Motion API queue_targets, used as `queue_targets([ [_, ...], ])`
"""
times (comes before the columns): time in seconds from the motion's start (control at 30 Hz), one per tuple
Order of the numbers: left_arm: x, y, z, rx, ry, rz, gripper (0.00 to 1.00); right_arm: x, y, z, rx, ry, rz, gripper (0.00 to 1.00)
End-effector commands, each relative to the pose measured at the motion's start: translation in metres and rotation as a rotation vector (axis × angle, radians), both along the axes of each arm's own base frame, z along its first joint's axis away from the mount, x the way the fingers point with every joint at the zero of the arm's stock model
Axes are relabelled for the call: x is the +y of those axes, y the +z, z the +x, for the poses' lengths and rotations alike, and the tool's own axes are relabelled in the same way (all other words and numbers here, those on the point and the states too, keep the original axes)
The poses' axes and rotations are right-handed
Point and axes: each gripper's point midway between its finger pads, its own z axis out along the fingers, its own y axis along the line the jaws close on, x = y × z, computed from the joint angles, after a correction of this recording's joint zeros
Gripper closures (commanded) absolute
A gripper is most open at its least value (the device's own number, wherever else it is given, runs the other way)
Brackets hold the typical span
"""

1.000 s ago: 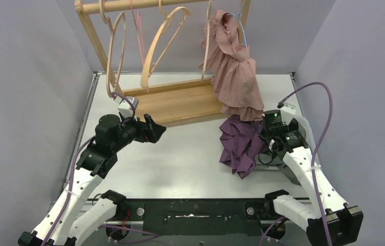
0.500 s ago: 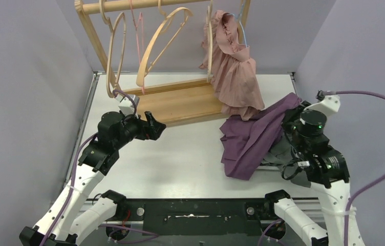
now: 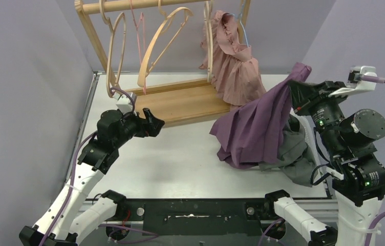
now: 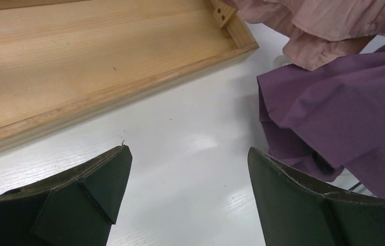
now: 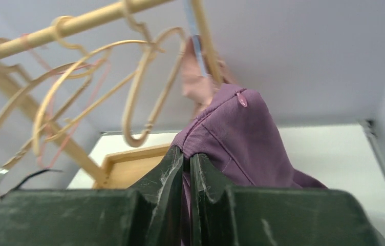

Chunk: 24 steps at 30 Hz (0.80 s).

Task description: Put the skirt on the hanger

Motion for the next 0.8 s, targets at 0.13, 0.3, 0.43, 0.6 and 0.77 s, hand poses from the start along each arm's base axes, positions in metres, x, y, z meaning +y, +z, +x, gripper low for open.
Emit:
queue_targets([
  [0.13,0.011,0.047,0.008,-0.103,0.076,-0.037,0.15,0.093,0.094,-0.025,-0.345,0.555,-0.075,1.0],
  [0.3,0.022,0.05,0.009,-0.089,0.127,-0.007,0.15,0.12,0.091,-0.005,-0.353,0.7,0.042,1.0],
  [0.43,0.026,0.049,0.006,-0.069,0.14,0.004,0.15,0.151,0.033,0.034,-0.253,0.631,0.084,1.0],
  [0.6,0.031,0.042,0.0,-0.029,0.165,0.004,0.15,0.218,-0.075,0.047,-0.073,0.434,-0.008,1.0],
  [0.77,0.034,0.035,-0.005,0.011,0.188,-0.017,0.15,0.281,-0.195,0.033,0.108,0.484,0.016,1.0],
])
